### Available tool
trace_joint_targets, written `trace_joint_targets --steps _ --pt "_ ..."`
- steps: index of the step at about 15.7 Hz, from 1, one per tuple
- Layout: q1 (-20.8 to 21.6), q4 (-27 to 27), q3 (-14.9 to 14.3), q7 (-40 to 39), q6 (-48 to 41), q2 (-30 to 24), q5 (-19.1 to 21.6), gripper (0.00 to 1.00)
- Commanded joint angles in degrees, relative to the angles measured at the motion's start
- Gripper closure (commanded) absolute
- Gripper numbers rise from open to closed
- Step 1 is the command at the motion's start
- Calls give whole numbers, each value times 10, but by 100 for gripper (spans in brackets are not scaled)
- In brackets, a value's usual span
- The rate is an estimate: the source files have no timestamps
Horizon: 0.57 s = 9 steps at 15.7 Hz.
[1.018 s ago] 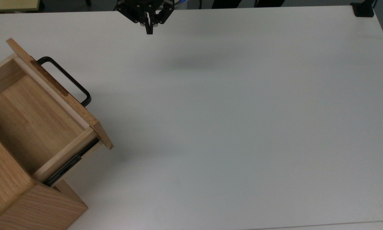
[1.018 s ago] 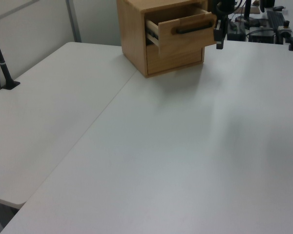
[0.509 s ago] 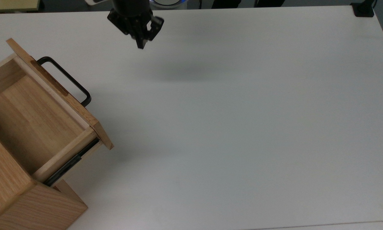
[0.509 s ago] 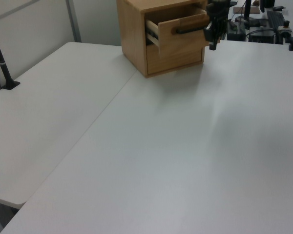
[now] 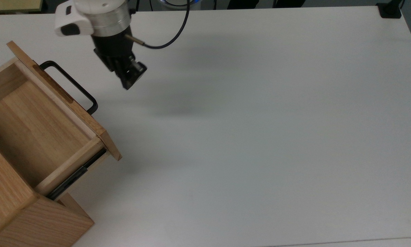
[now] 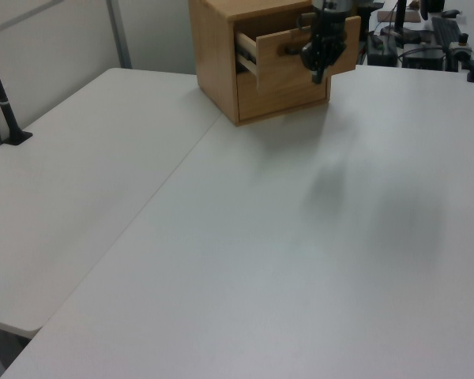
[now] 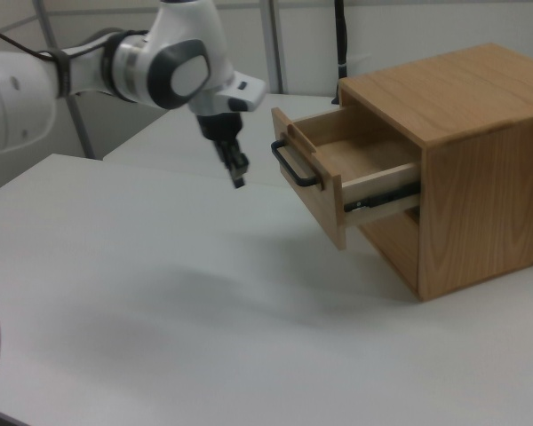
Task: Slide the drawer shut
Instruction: 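Move the gripper down toward the front face of the open wooden drawer, then push the drawer front with the gripper into the cabinet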
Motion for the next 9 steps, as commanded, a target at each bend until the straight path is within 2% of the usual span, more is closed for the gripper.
trace_joint_targets --steps 1,9 --pt "-21 55 -1 23 26 41 6 100" --pt "-53 115 -2 22 100 92 -5 100"
